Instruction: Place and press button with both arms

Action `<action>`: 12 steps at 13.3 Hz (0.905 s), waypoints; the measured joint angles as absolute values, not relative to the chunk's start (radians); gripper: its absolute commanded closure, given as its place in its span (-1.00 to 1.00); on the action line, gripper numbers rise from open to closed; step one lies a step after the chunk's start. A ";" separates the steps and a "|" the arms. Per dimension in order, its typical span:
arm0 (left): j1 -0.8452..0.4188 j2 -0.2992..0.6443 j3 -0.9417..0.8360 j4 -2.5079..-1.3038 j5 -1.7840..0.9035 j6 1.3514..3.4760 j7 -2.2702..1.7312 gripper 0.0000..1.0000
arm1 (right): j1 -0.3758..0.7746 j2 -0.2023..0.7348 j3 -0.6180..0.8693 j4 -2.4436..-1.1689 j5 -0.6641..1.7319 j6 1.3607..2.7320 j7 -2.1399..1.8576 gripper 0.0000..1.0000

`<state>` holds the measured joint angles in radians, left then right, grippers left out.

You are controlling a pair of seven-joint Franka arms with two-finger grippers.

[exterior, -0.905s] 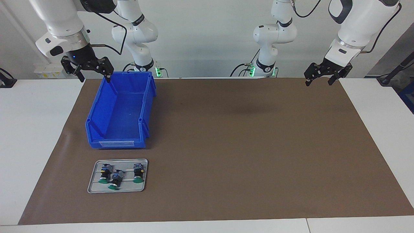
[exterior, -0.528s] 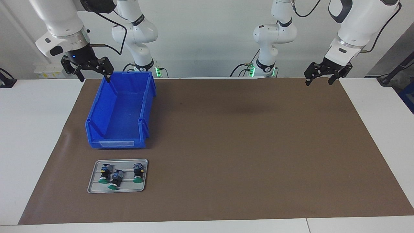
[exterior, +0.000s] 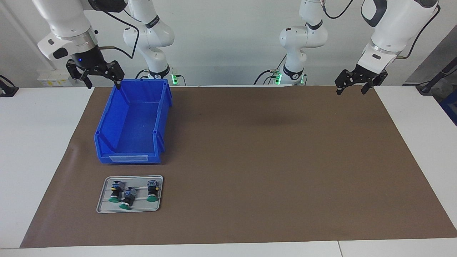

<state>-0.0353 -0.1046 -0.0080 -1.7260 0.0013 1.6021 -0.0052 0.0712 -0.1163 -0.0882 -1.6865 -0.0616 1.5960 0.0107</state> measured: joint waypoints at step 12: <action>-0.035 -0.105 -0.007 -1.751 0.001 1.721 -0.005 -1.00 | 0.077 0.273 -0.080 -1.598 0.000 2.128 0.108 -1.00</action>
<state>-0.0351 -0.1046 -0.0070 -1.7513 0.0013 1.7208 -0.0052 0.0768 0.2727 -0.0804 -1.5984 -0.0003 2.1276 0.1084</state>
